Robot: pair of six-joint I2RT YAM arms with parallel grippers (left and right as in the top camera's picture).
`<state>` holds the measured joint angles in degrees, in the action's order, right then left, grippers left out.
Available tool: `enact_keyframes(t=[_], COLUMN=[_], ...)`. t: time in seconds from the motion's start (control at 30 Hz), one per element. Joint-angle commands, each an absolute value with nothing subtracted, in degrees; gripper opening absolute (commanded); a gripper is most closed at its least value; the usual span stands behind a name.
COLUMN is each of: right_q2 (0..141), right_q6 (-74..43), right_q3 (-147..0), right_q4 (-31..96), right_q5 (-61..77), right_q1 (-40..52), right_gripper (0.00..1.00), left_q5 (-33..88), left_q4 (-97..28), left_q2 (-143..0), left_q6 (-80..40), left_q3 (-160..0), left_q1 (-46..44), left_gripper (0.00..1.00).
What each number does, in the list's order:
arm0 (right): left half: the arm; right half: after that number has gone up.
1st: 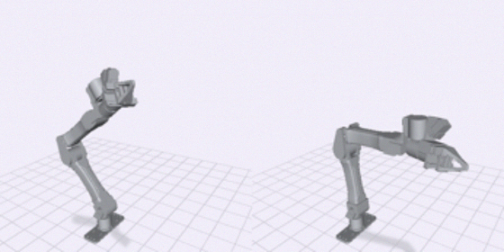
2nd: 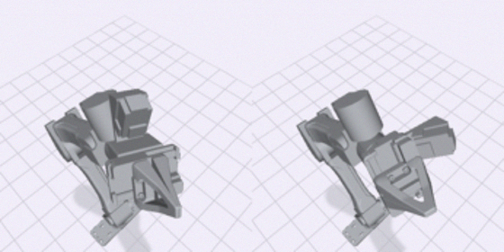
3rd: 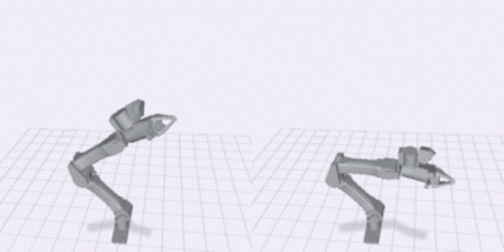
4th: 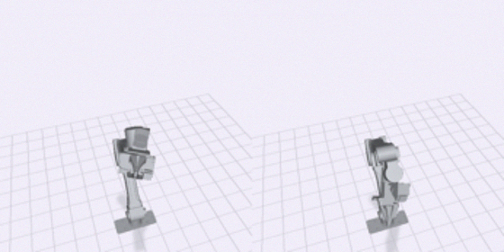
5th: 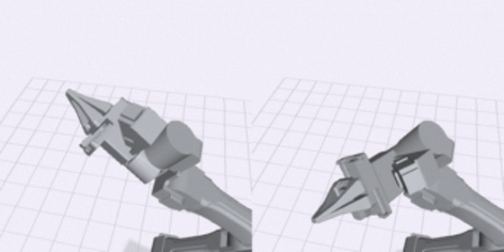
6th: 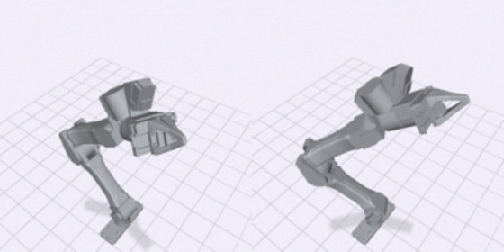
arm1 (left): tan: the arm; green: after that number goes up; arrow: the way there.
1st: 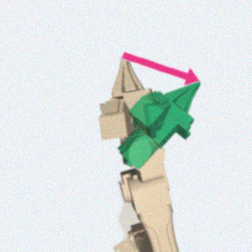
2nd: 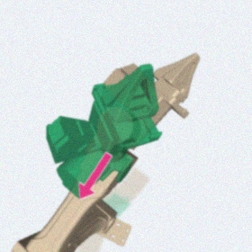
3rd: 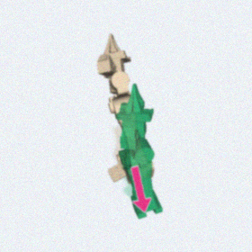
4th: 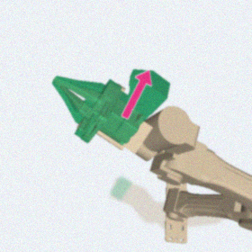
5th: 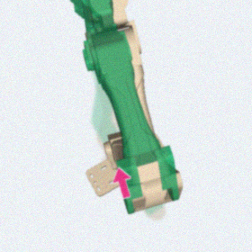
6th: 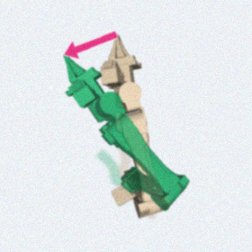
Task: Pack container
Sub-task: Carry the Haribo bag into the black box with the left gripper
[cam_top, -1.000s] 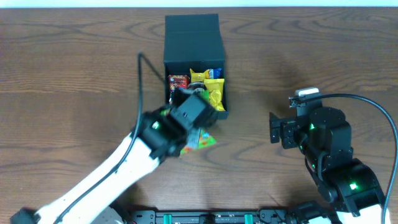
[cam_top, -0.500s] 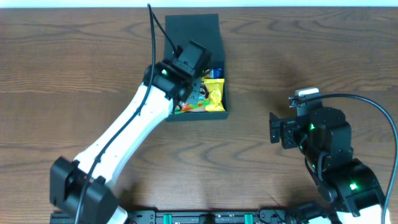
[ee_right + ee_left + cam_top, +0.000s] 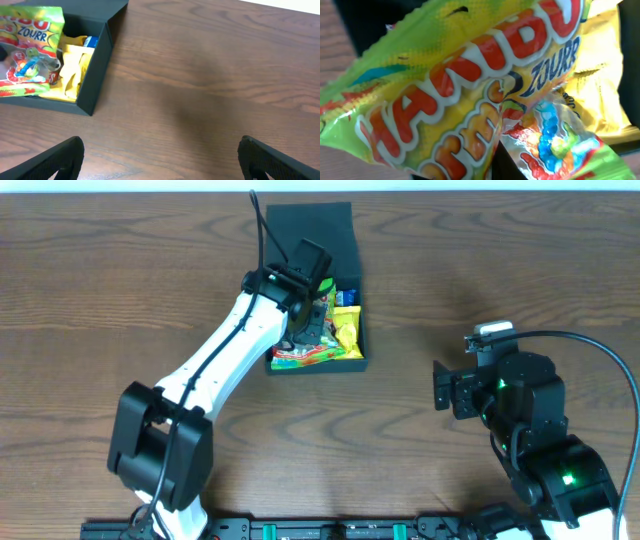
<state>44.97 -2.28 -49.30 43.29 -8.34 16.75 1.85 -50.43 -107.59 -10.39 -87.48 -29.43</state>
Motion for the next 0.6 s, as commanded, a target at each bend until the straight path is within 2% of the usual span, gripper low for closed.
enact_keyframes(t=[0.0,0.27,0.57], right_q2=[44.91,44.91,44.91], right_q6=[-1.45,-1.45,-1.45], right_q3=[-49.06,-49.06,-49.06], right_q4=[43.33,43.33,43.33], right_q5=[-8.12,-8.12,-8.1], right_q1=[15.99,15.99,15.99], right_gripper=[0.99,0.99,0.99], left_q5=[4.54,-3.73,-6.55], left_q4=[-50.48,-50.81,-48.29], left_q2=[-109.51,-110.59,-111.26], left_q6=[-9.19,-9.21,-5.48], left_q3=[-88.97,-88.99,-88.97], left_q1=[-29.08,-28.77,-28.6], left_gripper=[0.14,0.16,0.27])
